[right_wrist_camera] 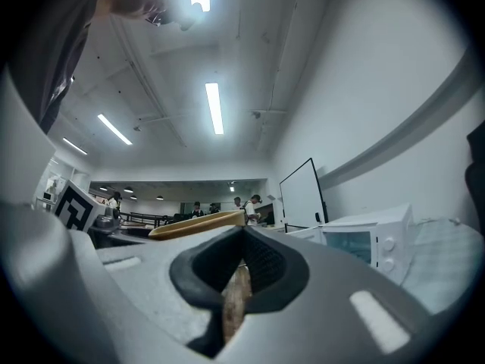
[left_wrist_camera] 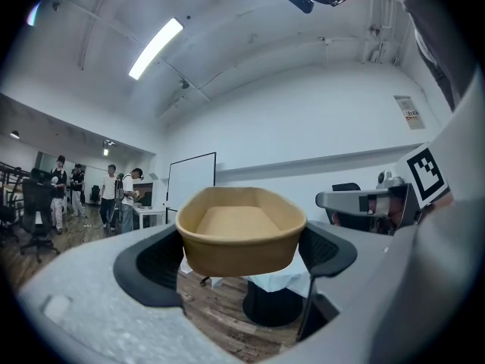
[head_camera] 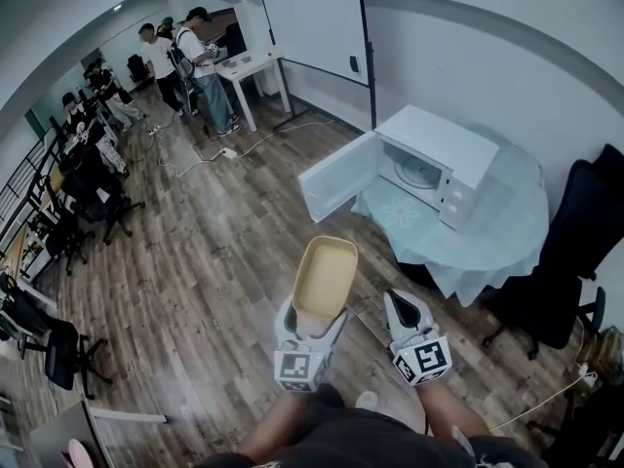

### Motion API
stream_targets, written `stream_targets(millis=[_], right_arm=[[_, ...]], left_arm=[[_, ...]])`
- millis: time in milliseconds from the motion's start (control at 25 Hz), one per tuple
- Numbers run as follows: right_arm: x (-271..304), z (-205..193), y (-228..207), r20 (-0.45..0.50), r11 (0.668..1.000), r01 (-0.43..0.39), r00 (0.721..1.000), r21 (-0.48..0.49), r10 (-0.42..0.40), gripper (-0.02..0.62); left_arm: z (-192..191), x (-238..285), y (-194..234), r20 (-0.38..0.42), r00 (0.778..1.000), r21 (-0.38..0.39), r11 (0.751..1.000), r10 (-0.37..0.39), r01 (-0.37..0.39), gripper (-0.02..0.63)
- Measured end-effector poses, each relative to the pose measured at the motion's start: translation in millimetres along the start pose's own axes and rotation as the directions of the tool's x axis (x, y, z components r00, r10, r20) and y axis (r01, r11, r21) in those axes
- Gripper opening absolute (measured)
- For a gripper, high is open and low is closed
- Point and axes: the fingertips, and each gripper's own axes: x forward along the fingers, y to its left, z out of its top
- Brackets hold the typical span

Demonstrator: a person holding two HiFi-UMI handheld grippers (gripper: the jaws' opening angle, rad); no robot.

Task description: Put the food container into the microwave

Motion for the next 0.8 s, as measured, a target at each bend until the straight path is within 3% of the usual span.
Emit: stream_targets(millis=[400,800], right_arm=[[30,-13,-10,-0.011,1.000,-0.019,1.000,-0.001,0.019,0.002],[103,-16,-20,-0.015,0.999,-0.027,1.000,-0.031,0.027,0.002]], left_arm=[[-1,34,18,0.025,1.000,-0.008,1.000,0.017,-0.017,0.483],[-7,83,67,0.040,0.999,-0.001,1.000,-0.003,0.003,0.483]])
